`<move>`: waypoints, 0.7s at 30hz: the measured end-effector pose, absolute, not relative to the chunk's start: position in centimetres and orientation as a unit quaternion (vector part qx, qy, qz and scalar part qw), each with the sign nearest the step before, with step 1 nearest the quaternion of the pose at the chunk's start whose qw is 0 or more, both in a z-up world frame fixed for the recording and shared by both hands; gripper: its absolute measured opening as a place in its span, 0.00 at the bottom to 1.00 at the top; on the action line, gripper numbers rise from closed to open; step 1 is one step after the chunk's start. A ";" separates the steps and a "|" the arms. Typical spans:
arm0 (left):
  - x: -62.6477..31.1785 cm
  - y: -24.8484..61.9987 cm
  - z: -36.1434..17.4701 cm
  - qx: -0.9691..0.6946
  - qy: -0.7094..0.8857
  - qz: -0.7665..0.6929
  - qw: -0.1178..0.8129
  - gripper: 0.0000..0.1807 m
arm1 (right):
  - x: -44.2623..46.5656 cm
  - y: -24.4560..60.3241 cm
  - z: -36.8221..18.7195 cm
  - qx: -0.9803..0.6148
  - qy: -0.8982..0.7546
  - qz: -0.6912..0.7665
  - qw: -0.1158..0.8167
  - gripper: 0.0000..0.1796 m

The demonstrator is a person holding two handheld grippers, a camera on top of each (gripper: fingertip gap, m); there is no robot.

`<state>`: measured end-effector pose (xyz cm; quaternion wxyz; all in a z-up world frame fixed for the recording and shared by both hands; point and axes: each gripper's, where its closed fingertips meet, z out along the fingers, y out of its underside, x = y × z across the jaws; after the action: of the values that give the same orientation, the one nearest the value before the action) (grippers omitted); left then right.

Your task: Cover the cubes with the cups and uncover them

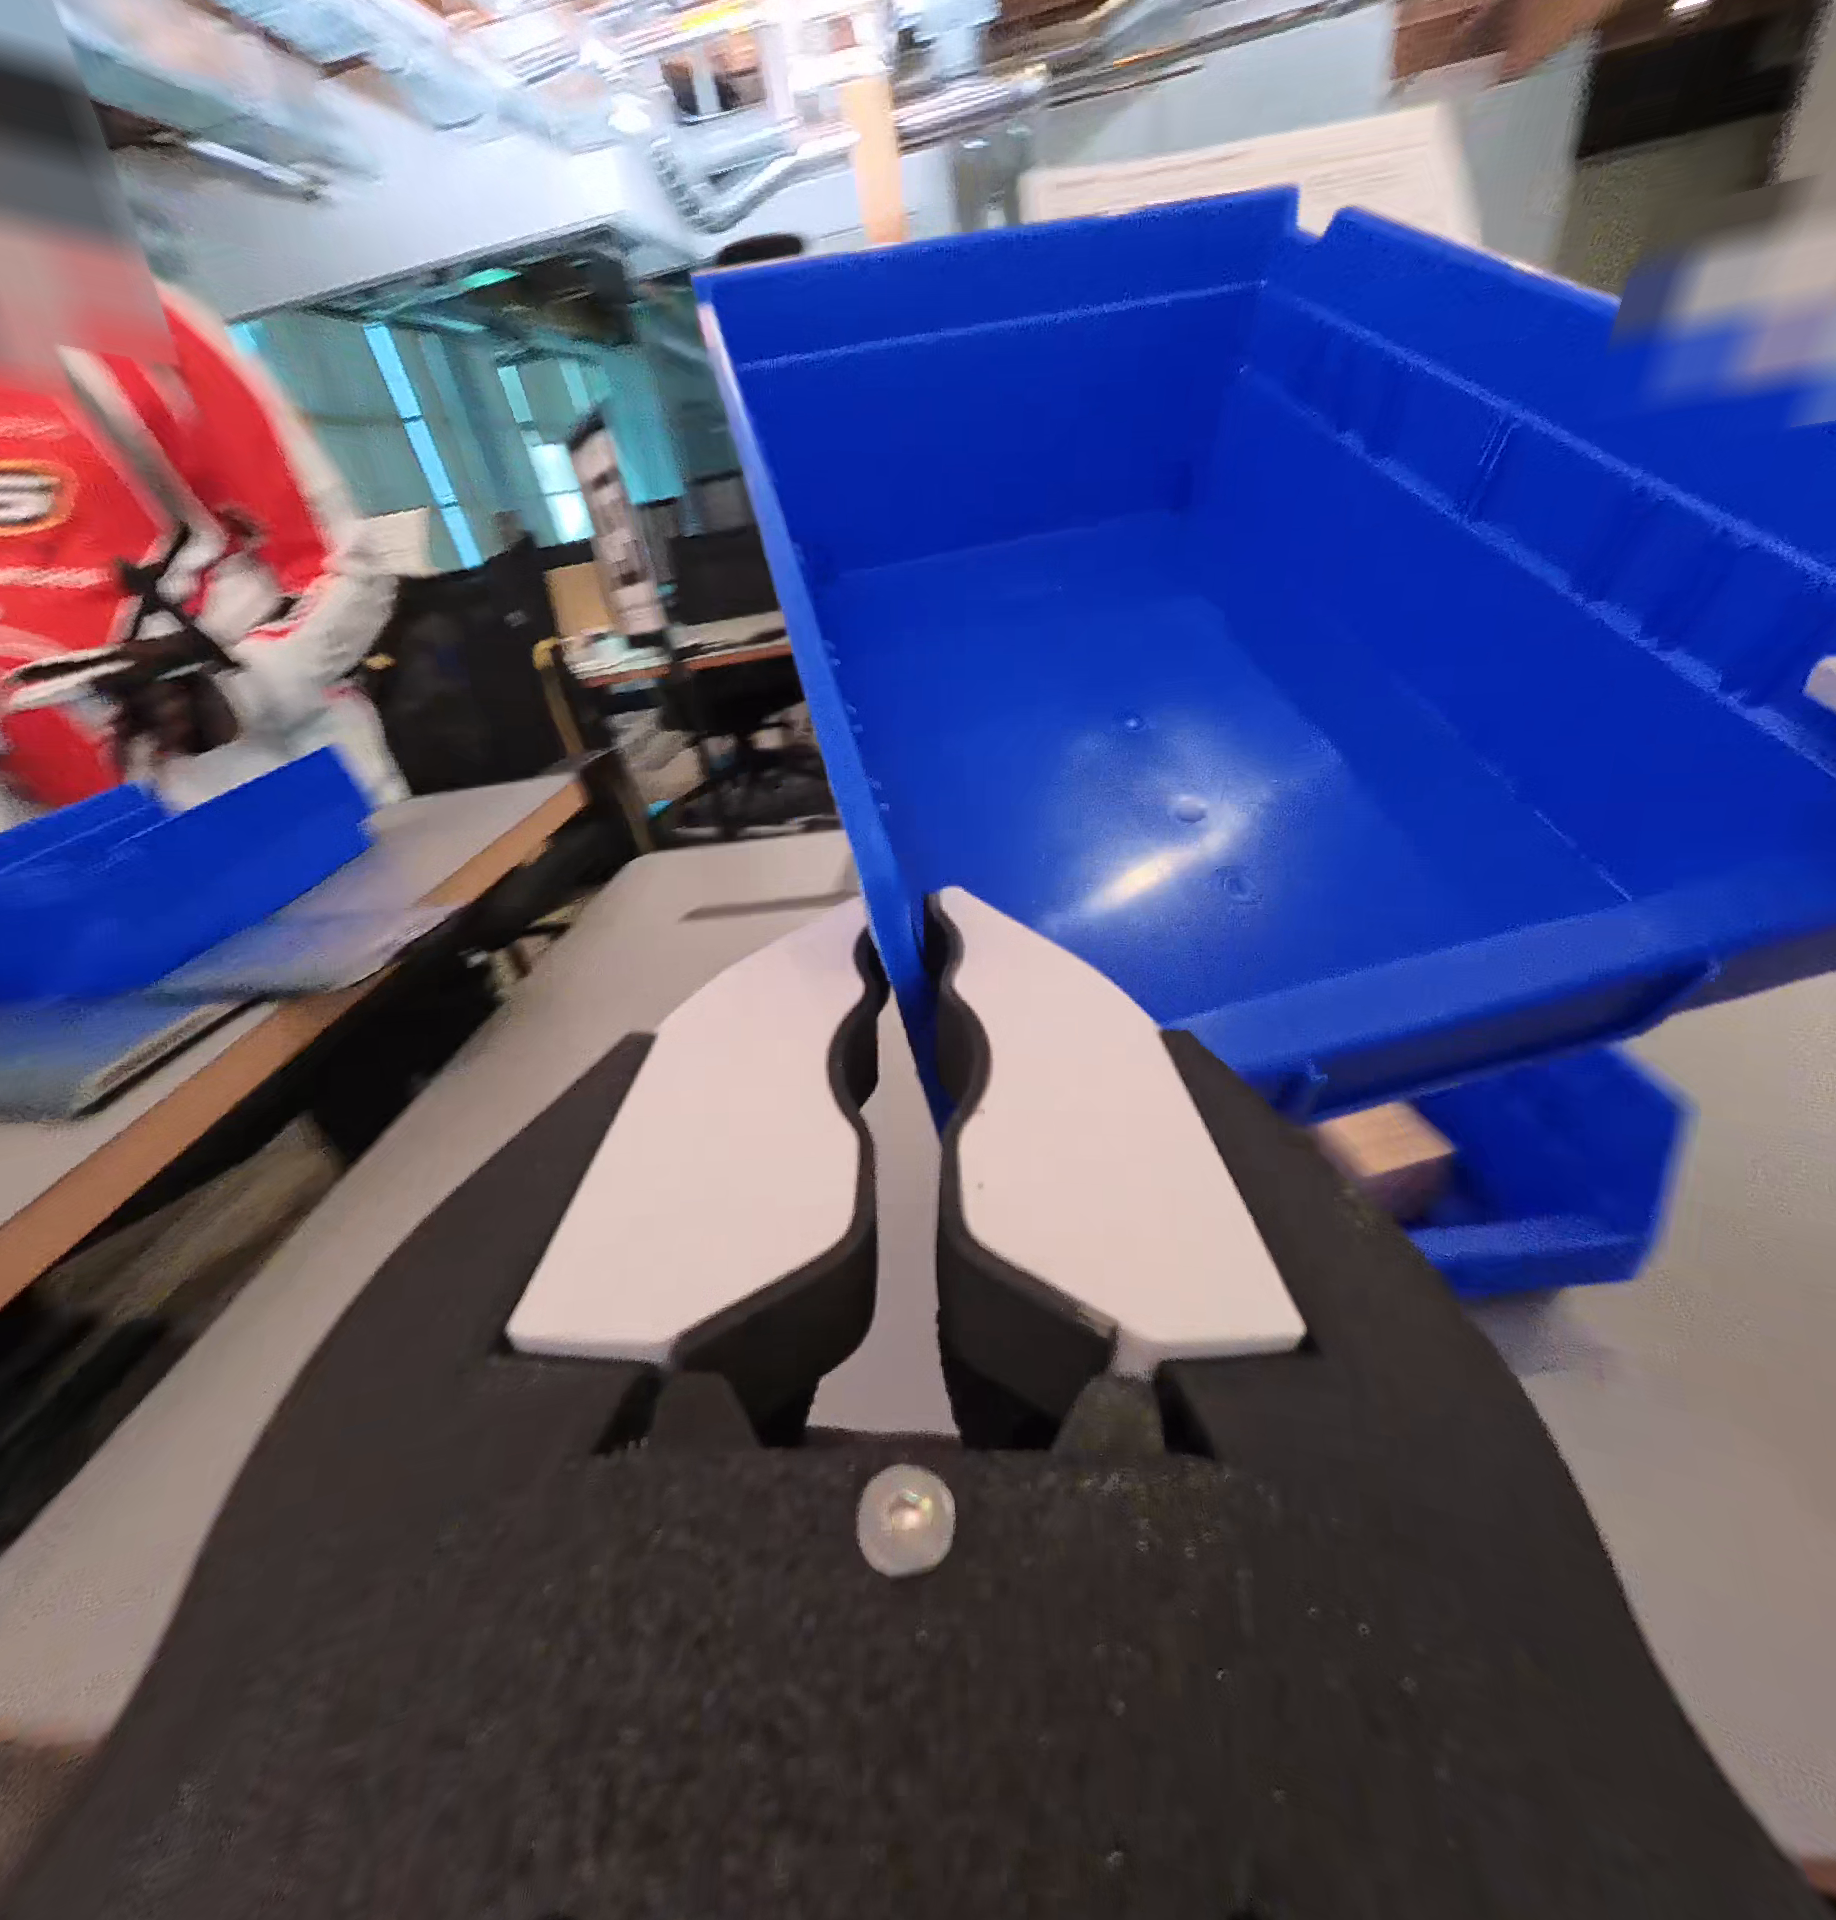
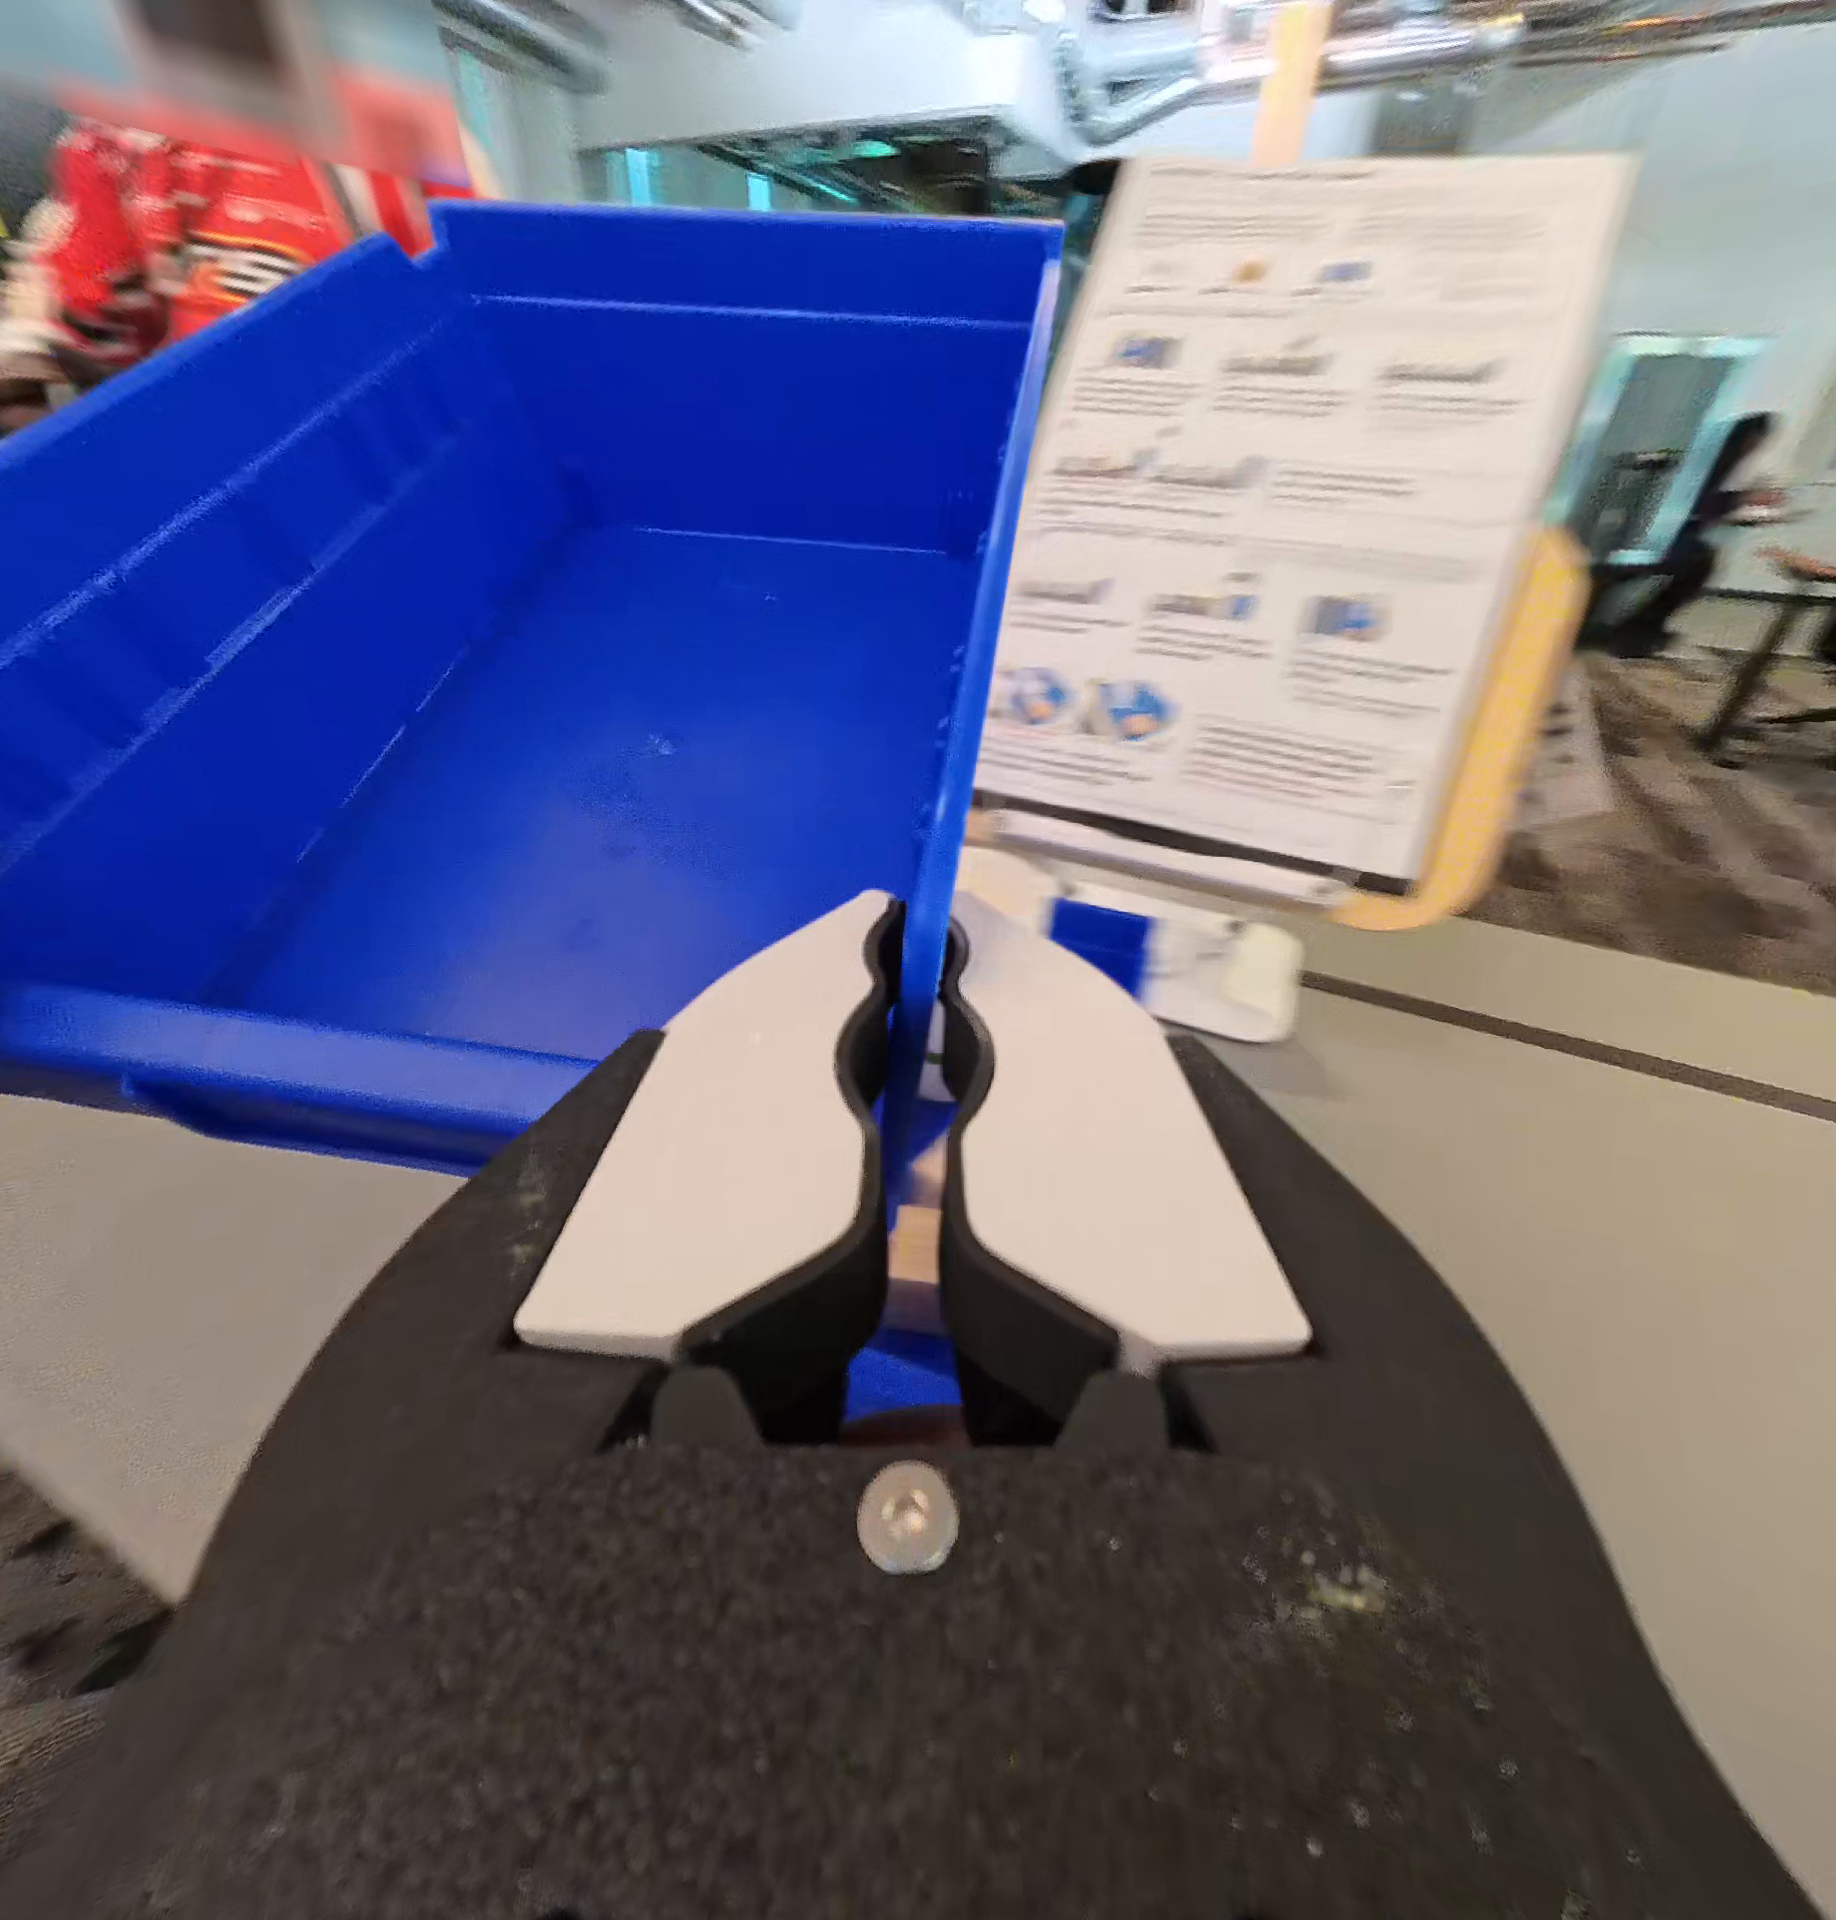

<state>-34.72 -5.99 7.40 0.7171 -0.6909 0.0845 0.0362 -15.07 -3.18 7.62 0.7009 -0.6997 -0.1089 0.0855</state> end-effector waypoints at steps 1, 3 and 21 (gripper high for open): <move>-31.8 -4.9 8.0 -0.689 0.102 0.017 0.717 0.03 | -12.0 -3.1 8.3 -0.703 -0.093 0.066 0.702 0.02; -25.6 -2.9 8.5 -0.688 0.135 -0.023 0.713 0.03 | -5.6 -2.9 8.8 -0.713 -0.059 0.028 0.698 0.02; 12.7 0.3 -11.2 -0.780 0.282 -0.137 0.542 0.04 | 31.1 -5.0 -10.7 -0.841 0.105 -0.034 0.530 0.02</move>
<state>12.71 0.27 -11.17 0.5417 -0.7799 0.2822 -0.1367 31.08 -4.98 -10.66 0.5296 -0.8410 0.1052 -0.0342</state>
